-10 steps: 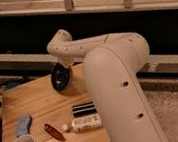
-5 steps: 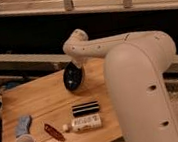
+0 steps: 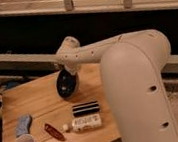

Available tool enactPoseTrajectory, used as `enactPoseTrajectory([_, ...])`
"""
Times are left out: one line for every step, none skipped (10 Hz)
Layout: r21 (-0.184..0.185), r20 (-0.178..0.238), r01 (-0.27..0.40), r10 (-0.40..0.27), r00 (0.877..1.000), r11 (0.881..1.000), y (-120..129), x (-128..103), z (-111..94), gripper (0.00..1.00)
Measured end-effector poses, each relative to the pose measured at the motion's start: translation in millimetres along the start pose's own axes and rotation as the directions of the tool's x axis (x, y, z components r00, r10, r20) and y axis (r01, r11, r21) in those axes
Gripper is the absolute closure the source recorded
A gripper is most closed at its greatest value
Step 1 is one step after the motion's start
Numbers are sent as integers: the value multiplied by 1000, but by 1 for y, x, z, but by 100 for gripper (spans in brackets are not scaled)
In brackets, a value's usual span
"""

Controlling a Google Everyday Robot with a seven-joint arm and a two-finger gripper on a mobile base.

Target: Drag the ceramic bowl in a circle

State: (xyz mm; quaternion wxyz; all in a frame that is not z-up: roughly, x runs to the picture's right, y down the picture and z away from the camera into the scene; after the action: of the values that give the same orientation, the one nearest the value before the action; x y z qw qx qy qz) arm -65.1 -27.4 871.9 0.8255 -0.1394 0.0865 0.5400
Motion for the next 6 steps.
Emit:
enactPoseTrajectory([2,-4,5,-5,1000,1000,-4,3,0,100])
enactPoseTrajectory([4,-6,8,-8,1000,1000,-10,8,-1,100])
enactPoseTrajectory([3,-7,14,-14,1000,1000,-12,9,-2,100])
enactPoseTrajectory([0,-9,24,-24,1000,1000,-7,6,0,100])
enactPoseTrajectory([-4,-10,39,-39,999,999,3,-3,3,100])
enactPoseTrajectory([-7,-13,50,-50,999,999,8,-7,4,100])
